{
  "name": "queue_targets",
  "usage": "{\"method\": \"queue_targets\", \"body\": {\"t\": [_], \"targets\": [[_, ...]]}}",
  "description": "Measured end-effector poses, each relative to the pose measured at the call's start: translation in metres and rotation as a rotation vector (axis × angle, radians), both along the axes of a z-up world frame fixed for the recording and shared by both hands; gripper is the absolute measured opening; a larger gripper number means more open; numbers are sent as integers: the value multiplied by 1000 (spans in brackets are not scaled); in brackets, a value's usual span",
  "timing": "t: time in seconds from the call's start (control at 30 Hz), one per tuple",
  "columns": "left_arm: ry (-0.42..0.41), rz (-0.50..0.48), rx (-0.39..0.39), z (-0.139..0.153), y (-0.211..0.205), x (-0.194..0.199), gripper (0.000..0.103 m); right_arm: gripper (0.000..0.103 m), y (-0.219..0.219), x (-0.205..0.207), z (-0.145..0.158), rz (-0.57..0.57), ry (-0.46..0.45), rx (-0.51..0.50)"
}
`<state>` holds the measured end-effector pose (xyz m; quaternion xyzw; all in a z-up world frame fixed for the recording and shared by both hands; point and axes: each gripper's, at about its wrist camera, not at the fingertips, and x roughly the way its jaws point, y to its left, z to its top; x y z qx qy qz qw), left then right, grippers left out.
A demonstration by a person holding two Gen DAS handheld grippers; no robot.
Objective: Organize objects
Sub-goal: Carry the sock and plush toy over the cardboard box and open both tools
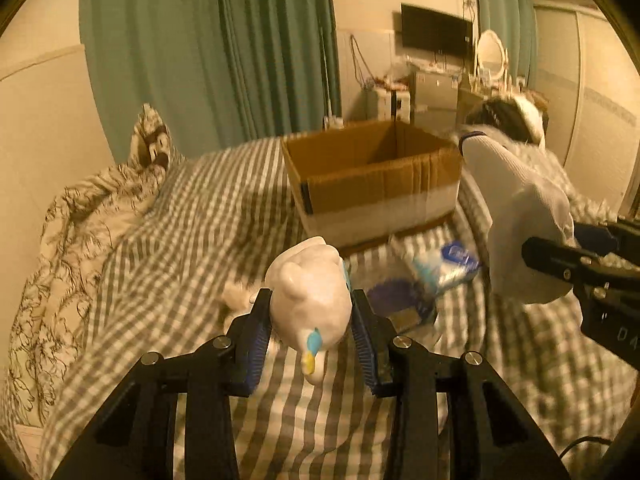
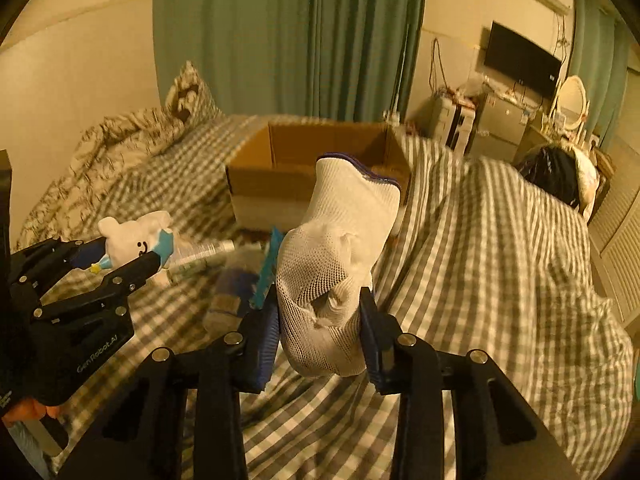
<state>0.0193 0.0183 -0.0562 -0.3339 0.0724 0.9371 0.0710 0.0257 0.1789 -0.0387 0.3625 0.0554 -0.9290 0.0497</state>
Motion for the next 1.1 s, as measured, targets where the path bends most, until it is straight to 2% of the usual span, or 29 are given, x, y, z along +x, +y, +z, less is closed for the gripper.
{"method": "queue_targets", "body": {"t": [0.13,0.27,0.47,0.57,0.67,0.83,1.1], "targets": [[57,-3,20,31,4,-12,39,35,1,0,30,9,72,4],[109,-1,44,61,10,-36,39,35,5,-17,62,18,134,29],[130,-7,104,87,17,-86,39,35,14,-63,95,32,192,40],[141,0,101,92,23,-116,39,35,20,-93,103,33,203,36],[138,1,93,89,30,-144,39,35,28,-124,103,33,197,30],[111,13,61,68,38,-189,39,35,32,-173,87,37,168,19],[20,6,26,16,50,-234,39,35,28,-230,30,60,71,-2]]}}
